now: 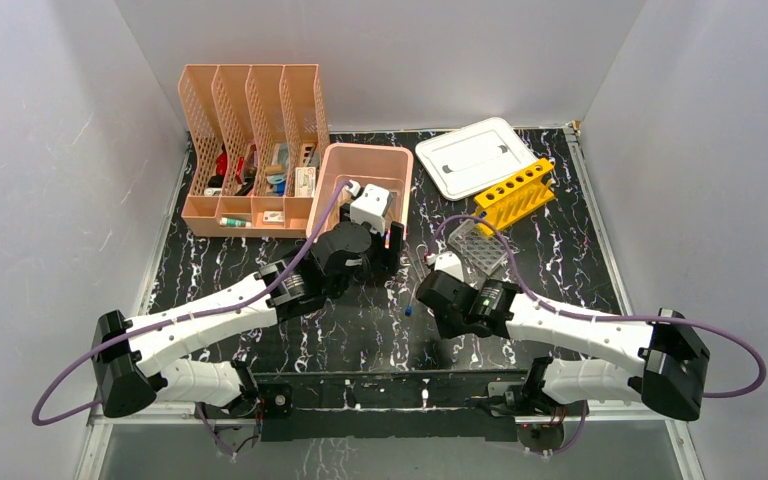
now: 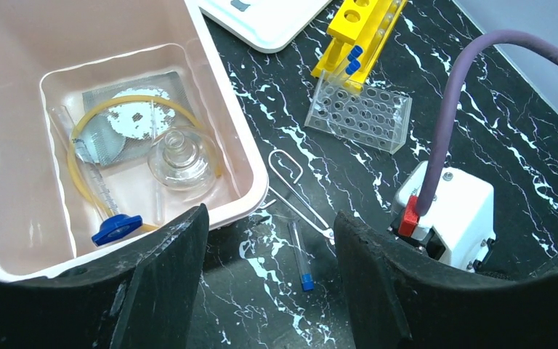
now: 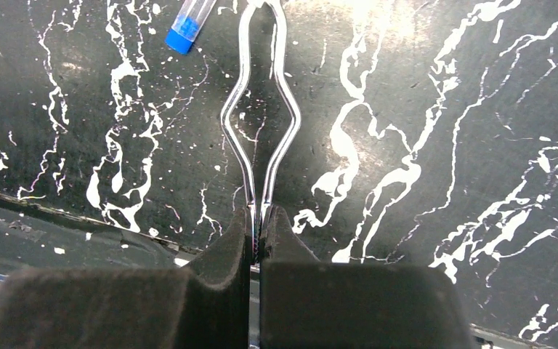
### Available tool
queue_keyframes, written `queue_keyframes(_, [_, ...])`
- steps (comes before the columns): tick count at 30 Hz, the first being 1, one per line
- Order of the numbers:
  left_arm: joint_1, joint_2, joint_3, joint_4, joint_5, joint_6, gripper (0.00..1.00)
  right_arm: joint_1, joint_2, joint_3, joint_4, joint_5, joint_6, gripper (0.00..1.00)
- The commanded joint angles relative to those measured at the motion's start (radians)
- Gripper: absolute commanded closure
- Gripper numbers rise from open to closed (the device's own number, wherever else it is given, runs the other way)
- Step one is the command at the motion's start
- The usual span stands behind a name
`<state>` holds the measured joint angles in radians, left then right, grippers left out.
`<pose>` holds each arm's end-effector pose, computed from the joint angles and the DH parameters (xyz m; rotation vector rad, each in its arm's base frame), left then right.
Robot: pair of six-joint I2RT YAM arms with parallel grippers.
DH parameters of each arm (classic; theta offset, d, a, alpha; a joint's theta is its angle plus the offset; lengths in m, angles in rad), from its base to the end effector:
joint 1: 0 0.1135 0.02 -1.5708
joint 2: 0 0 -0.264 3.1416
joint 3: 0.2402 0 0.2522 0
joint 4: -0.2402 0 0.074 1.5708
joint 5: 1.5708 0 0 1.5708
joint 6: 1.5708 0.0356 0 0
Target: Organize the chemistry lab equipment
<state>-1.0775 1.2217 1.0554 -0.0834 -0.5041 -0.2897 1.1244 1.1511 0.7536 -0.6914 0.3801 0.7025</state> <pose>0.1492 -0.2412 0.3542 0.3550 1.7841 -0.5192 0.1031 0.1847 0.2202 -0.4154 2.5149 0.1960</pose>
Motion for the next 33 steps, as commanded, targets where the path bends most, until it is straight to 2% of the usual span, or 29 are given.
queue_keyframes(1, [-0.006,-0.019,0.035,0.024,-0.007,0.004,0.37,-0.014,-0.009,0.07,-0.029,0.063,-0.013,1.0])
queue_keyframes(11, [-0.003,-0.036,0.04,0.035,-0.028,0.019,0.37,-0.101,-0.051,0.05,-0.109,0.059,0.015,1.0])
queue_keyframes(20, [0.009,-0.019,0.067,-0.004,-0.063,0.022,0.36,-0.119,-0.054,0.164,-0.152,0.139,-0.028,1.0])
queue_keyframes(23, [0.074,-0.012,0.075,-0.067,-0.077,-0.001,0.34,-0.121,-0.039,0.2,-0.124,0.156,-0.063,1.0])
queue_keyframes(28, [0.23,-0.077,0.032,-0.101,0.034,-0.072,0.34,-0.13,0.028,0.302,-0.085,0.204,-0.136,1.0])
queue_keyframes(33, [0.274,-0.117,0.017,-0.144,0.014,-0.072,0.35,-0.154,0.11,0.393,-0.018,0.197,-0.227,1.0])
